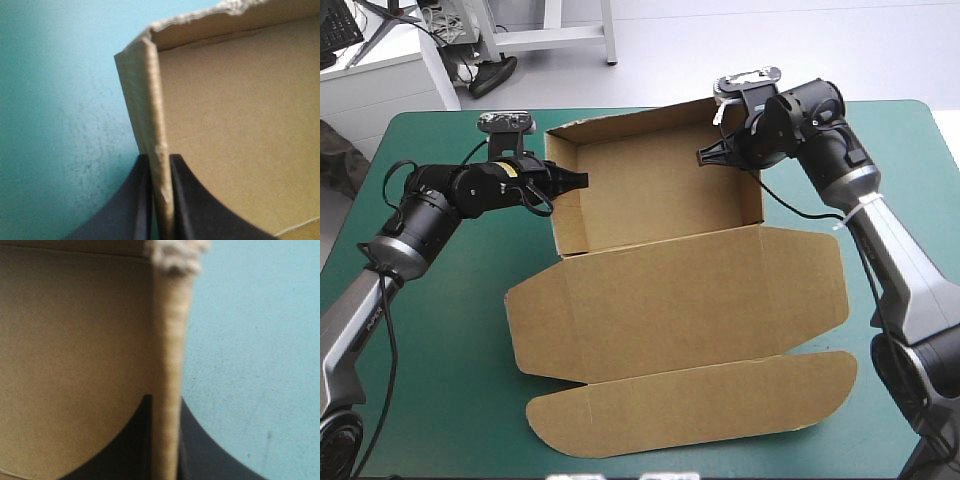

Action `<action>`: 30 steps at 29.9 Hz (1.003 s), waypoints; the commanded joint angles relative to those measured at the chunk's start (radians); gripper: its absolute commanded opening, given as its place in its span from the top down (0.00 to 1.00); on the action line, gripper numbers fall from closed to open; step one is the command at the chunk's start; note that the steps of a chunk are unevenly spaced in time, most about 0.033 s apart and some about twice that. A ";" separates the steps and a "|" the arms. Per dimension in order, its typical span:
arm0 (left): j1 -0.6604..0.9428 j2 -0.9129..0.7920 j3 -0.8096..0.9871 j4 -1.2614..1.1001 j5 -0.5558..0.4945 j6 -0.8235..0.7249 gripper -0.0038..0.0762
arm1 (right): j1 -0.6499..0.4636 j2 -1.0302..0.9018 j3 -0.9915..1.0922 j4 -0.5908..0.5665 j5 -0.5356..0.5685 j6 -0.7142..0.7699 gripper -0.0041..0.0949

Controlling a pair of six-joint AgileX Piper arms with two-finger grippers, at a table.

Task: Fold the box

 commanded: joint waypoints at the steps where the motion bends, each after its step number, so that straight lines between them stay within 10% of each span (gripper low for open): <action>1: -0.016 -0.018 -0.038 0.101 -0.063 -0.076 0.96 | 0.017 -0.009 -0.031 0.104 -0.060 -0.030 0.97; 30: -0.014 0.371 -0.043 0.158 -0.006 -0.100 0.96 | 0.015 0.364 -0.031 0.066 -0.112 -0.067 0.98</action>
